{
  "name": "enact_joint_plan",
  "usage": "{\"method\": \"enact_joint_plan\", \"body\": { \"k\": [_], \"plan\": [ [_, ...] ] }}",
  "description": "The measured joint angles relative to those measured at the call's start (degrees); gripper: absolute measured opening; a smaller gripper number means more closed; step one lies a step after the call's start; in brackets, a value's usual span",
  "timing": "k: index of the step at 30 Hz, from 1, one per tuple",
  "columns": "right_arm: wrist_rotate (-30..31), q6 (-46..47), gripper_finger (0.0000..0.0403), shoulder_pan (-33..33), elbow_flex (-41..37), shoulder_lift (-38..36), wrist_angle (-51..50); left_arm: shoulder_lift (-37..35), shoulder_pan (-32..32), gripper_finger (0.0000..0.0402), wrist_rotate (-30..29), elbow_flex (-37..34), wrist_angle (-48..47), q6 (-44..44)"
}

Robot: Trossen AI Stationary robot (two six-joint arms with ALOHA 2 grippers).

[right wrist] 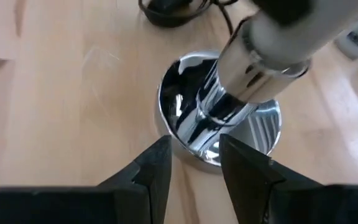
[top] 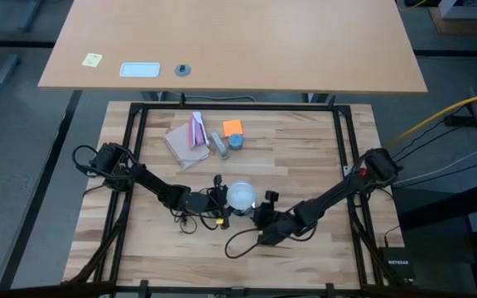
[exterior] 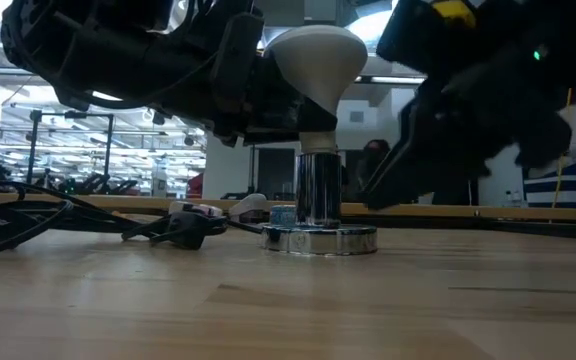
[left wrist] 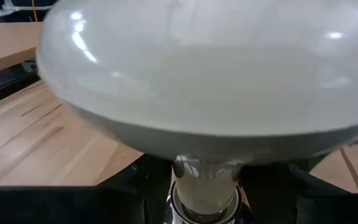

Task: Screw lightbulb
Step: Insert the white lightbulb into the silver lamp

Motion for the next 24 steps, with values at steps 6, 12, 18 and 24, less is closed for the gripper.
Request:
{"method": "enact_joint_plan", "body": {
  "k": [6,12,18,24],
  "plan": [
    [1.8,0.1,0.0138,0.0,0.0,2.3,1.0,0.0,0.0,0.0166,0.0,0.0,-0.3,0.1],
    [5.8,3.1,0.0138,-0.3,0.0,2.6,-3.2,0.0,0.0,0.0166,0.0,0.0,-0.3,2.9],
    [6.7,4.2,0.0138,-1.4,0.0,2.6,-4.5,0.0,0.0,0.0166,-0.2,0.0,-0.4,3.1],
    [10.5,3.4,0.0138,-3.0,0.0,2.6,-4.8,0.0,0.0,0.0166,-0.2,0.0,-0.5,3.1]
  ]
}}
